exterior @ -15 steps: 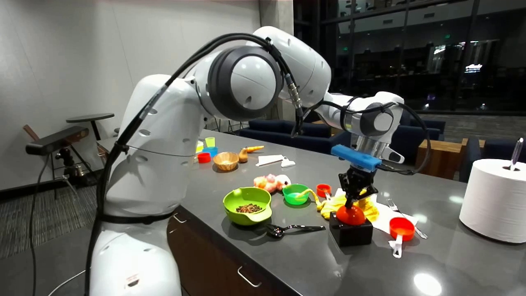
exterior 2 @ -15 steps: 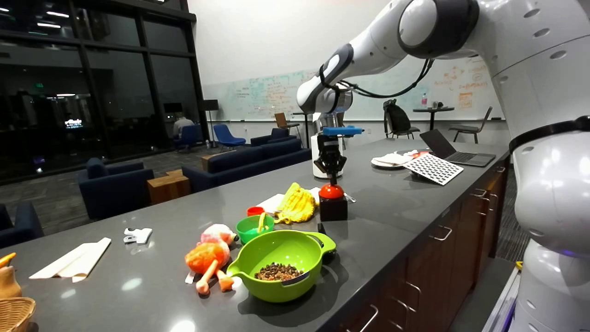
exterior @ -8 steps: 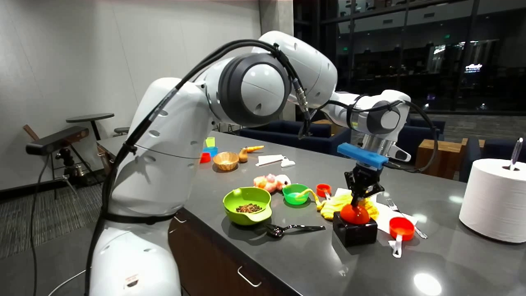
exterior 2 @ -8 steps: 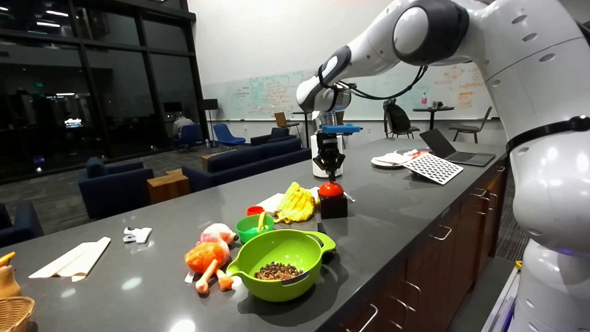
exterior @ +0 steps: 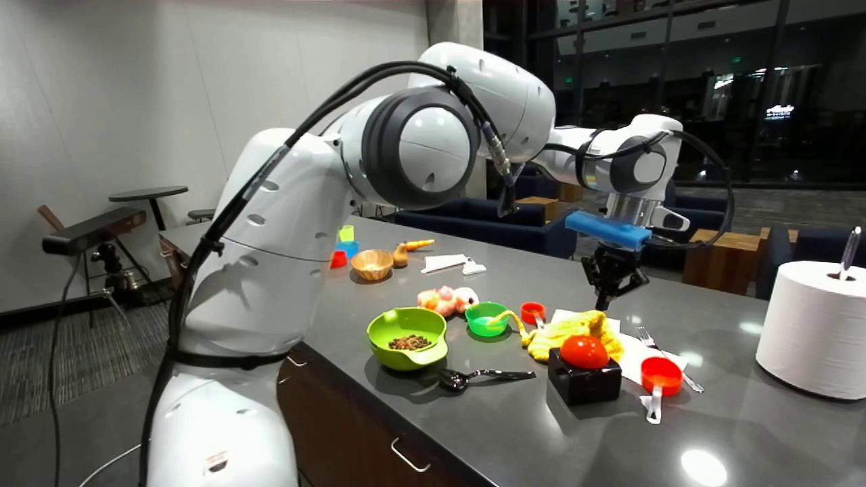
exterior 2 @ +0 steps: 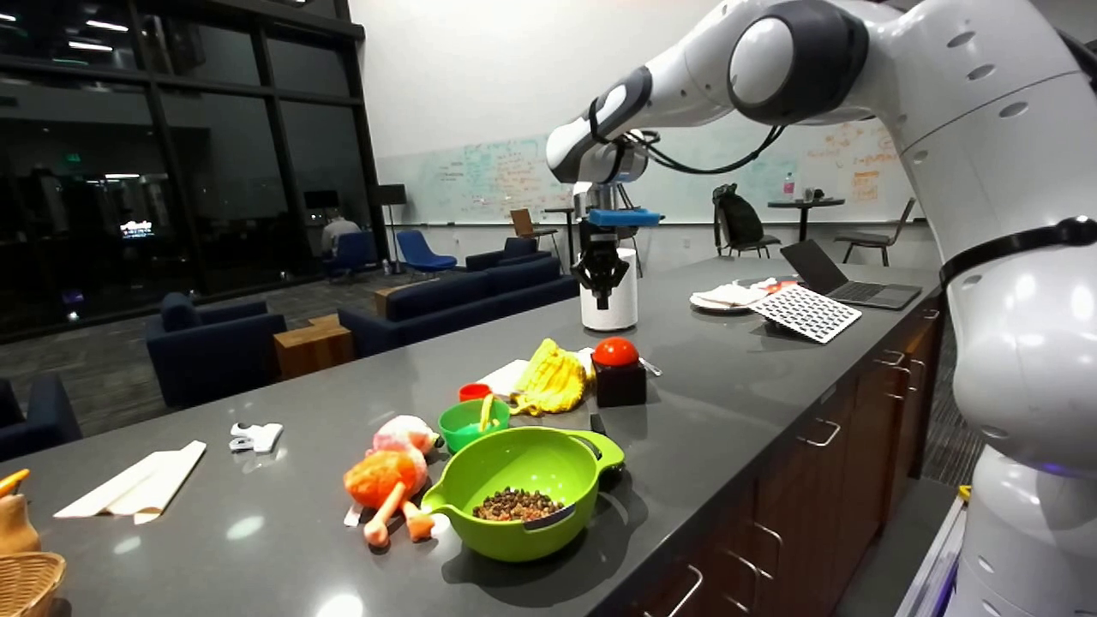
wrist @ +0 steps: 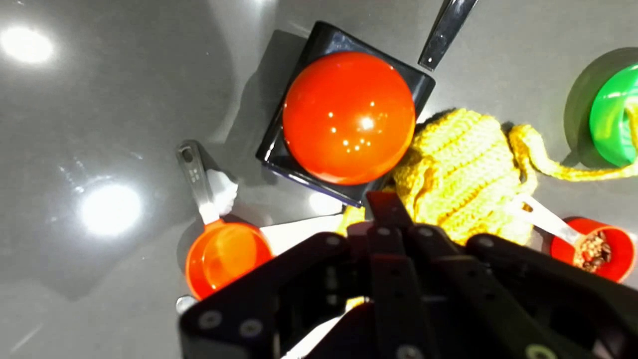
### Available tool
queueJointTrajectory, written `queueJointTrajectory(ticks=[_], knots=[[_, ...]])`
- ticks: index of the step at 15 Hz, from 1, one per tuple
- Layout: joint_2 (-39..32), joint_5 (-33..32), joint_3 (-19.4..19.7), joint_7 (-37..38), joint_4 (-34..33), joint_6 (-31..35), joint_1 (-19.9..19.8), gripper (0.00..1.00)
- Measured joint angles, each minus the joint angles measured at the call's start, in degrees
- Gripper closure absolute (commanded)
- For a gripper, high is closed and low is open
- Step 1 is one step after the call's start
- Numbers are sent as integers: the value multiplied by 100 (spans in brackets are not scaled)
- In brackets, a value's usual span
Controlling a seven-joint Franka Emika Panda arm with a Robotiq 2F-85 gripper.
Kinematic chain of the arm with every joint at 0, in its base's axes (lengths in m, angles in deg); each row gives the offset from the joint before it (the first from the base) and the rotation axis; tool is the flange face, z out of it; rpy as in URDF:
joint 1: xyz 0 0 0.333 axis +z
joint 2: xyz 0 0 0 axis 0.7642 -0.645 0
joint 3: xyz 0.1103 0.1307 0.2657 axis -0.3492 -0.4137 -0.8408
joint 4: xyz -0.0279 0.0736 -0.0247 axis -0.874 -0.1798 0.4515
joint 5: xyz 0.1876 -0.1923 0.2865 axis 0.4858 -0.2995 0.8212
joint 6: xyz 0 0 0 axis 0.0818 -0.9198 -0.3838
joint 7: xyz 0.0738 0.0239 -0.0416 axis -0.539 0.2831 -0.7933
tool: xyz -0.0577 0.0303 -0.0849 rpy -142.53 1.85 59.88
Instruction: Press on the red button
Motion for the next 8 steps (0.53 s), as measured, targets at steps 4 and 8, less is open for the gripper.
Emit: queueJointTrajectory(ticks=[4, 8], knots=[[235, -317, 0, 0, 137, 354, 102, 100], [814, -692, -10, 0, 599, 812, 313, 100]])
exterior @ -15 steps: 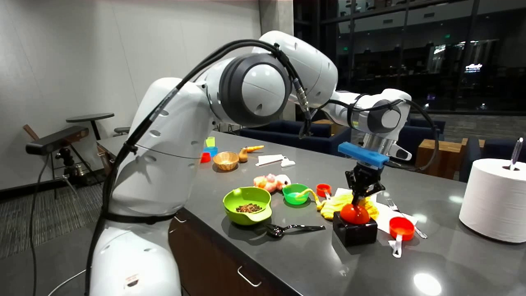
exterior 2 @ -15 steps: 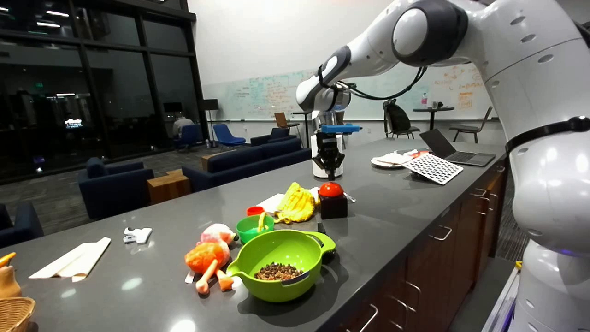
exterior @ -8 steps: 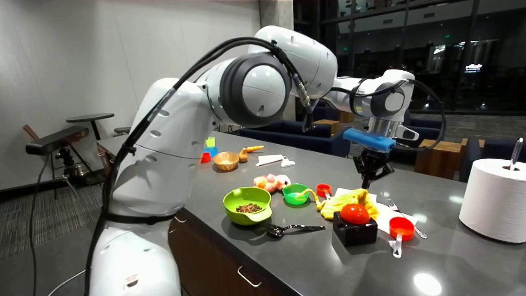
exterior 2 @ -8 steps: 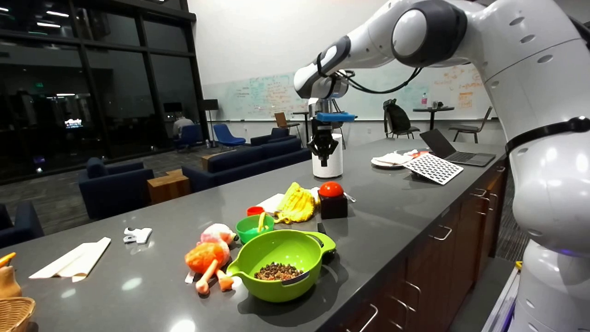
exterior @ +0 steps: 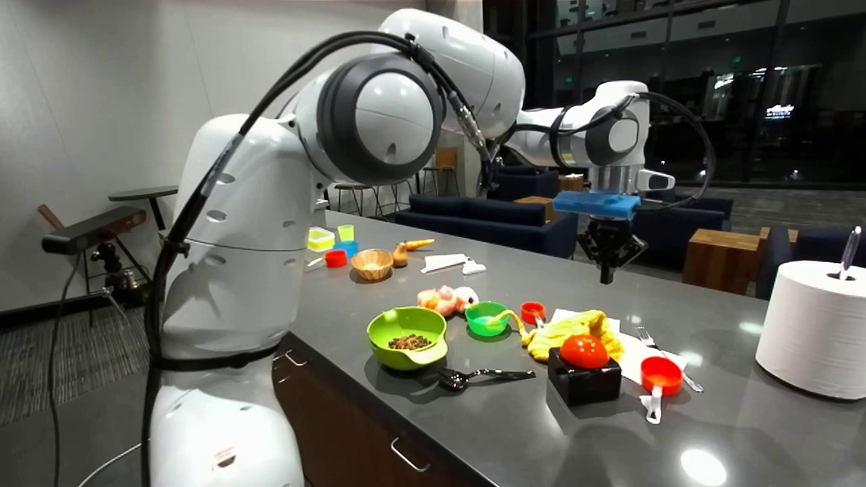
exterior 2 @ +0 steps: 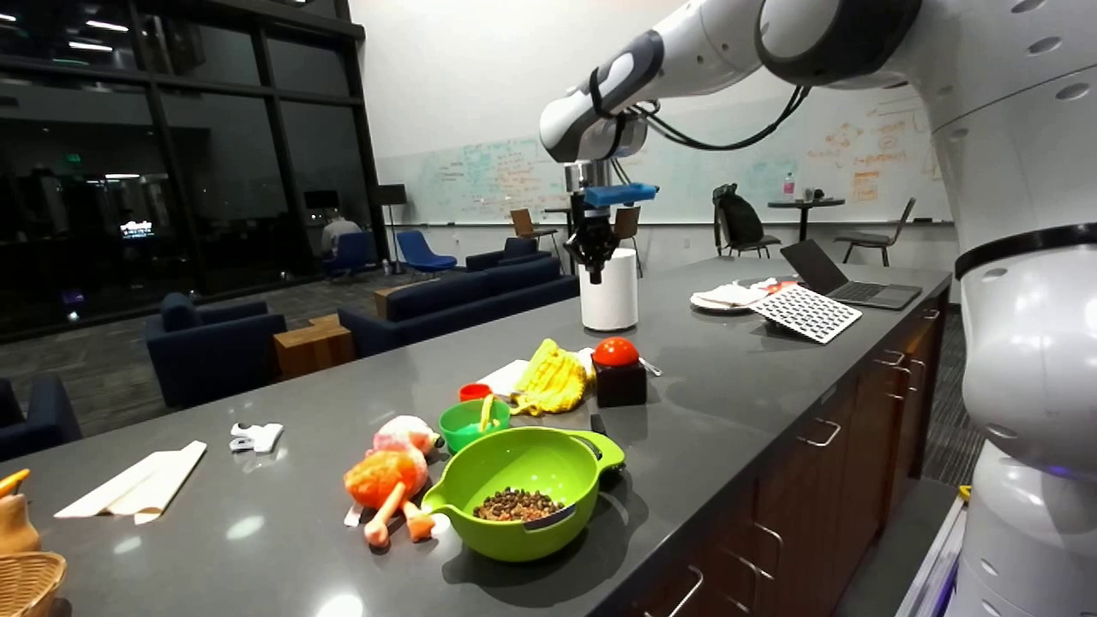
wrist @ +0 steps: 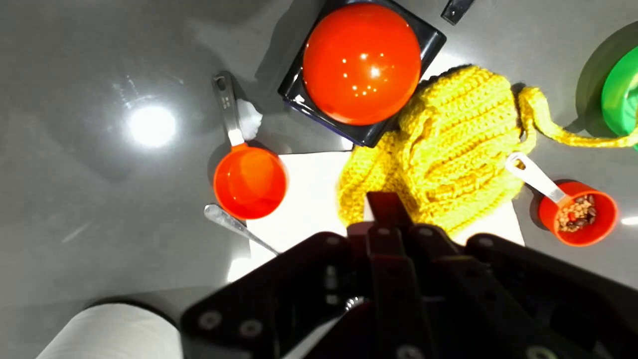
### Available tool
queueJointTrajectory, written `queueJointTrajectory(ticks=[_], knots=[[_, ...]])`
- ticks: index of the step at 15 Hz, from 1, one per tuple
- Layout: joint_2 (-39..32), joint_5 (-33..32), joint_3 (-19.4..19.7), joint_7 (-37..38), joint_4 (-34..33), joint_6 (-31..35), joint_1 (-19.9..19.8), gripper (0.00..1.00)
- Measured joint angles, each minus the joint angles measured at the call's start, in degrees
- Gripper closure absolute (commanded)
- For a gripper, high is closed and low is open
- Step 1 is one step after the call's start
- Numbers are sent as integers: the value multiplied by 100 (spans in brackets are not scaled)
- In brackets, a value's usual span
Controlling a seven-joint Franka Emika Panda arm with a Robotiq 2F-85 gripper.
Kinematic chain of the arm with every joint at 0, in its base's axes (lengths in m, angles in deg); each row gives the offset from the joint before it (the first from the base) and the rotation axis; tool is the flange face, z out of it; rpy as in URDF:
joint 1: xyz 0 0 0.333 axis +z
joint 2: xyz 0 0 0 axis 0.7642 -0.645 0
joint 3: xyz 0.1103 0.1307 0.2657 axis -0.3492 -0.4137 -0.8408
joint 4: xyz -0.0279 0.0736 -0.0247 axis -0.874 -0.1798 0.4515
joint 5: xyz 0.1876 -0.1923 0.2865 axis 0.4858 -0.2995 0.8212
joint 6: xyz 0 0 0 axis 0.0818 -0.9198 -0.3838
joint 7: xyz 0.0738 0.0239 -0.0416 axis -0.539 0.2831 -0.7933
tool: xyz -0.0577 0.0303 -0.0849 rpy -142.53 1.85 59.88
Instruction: Press on the red button
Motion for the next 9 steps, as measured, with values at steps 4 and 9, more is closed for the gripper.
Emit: queueJointTrajectory(ticks=[4, 9], knots=[[739, -42, -38, 0, 621, 247, 174, 74], [1598, -9, -170, 1, 1313, 52, 355, 50]])
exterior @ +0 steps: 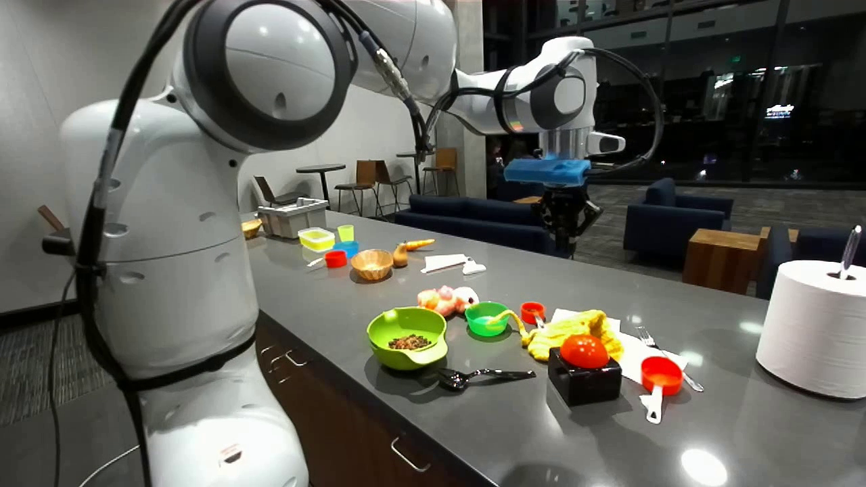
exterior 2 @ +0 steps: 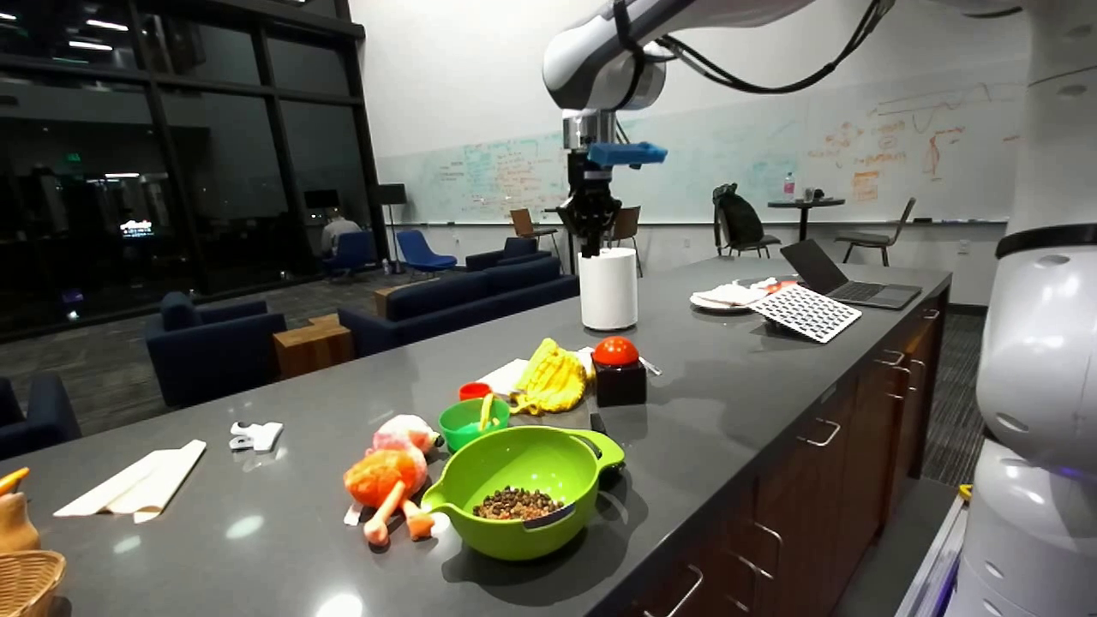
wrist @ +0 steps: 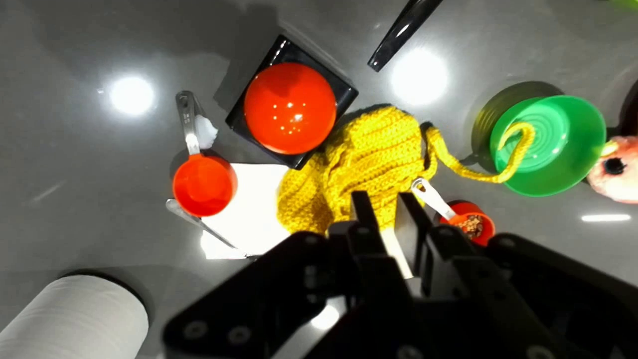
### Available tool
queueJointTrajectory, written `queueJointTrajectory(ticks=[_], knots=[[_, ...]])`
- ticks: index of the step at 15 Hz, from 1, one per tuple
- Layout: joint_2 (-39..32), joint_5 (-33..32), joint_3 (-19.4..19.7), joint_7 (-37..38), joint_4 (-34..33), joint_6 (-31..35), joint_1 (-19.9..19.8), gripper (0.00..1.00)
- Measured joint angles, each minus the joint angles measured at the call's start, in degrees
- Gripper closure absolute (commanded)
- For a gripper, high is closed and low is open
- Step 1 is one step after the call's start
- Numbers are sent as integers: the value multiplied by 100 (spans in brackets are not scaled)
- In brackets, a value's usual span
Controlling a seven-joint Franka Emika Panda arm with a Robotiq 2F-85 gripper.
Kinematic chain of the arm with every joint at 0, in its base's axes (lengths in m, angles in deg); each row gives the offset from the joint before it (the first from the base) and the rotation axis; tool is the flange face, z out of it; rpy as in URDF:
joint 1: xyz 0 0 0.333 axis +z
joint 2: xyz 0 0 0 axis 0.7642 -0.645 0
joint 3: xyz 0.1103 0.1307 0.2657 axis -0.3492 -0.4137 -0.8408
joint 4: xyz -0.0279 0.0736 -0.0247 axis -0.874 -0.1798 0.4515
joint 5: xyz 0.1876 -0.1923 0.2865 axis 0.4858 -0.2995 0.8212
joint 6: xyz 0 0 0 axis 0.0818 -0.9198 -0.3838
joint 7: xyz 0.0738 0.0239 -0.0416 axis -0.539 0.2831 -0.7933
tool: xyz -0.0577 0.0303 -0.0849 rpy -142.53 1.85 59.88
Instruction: Press on the red button
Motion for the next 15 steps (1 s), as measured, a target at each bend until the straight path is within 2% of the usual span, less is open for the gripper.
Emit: queueJointTrajectory(ticks=[7, 15], knots=[[433, -12, -324, 305, 760, -139, 337, 2], [549, -40, -590, 363, 1212, -138, 588, 0]])
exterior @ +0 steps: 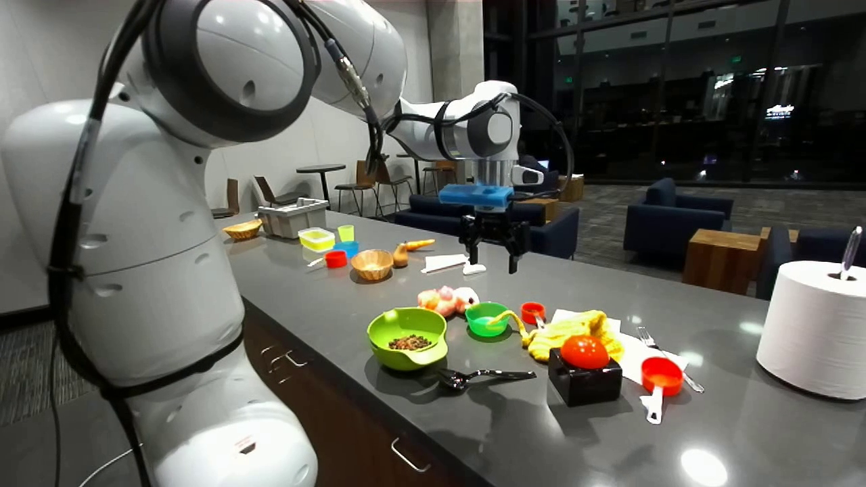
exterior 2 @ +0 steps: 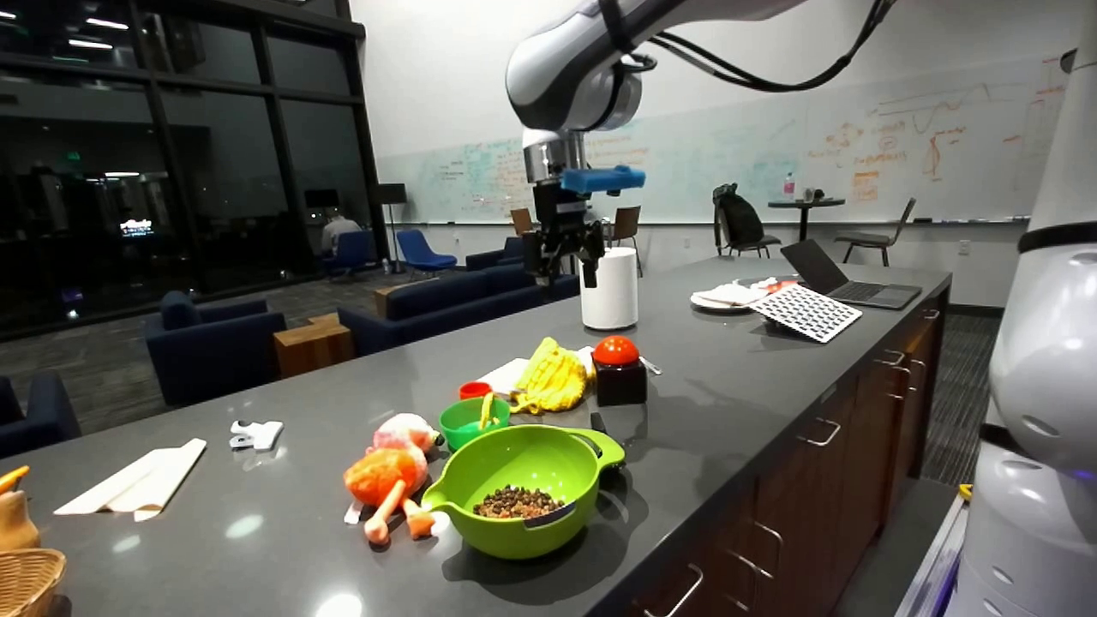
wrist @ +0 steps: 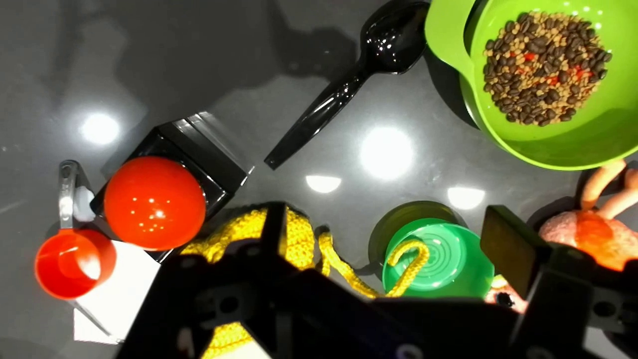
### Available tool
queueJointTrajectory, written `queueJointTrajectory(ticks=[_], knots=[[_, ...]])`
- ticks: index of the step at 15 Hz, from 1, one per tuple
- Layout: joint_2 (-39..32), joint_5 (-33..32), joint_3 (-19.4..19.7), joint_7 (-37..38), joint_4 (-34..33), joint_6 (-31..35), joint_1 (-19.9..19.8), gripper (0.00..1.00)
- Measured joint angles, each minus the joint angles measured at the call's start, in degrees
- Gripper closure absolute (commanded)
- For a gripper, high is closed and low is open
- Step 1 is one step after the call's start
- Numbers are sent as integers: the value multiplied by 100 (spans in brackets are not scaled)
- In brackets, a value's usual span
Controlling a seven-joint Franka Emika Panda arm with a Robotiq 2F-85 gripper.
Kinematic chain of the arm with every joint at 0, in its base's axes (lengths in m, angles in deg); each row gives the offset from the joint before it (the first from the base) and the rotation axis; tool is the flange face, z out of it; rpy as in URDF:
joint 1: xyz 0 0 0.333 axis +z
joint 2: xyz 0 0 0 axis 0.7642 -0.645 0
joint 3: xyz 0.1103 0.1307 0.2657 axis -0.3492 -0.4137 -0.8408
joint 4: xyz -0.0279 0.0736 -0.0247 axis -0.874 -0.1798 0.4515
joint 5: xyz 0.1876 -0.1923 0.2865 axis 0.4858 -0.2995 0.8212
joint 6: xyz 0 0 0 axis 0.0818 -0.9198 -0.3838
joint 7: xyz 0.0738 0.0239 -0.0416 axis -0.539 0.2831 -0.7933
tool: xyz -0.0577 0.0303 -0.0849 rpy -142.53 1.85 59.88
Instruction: Press on the red button
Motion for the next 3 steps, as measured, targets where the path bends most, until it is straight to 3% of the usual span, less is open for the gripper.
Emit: queueJointTrajectory(ticks=[3], knots=[[42, -44, -10, 56, 20, 0, 6, 0]])
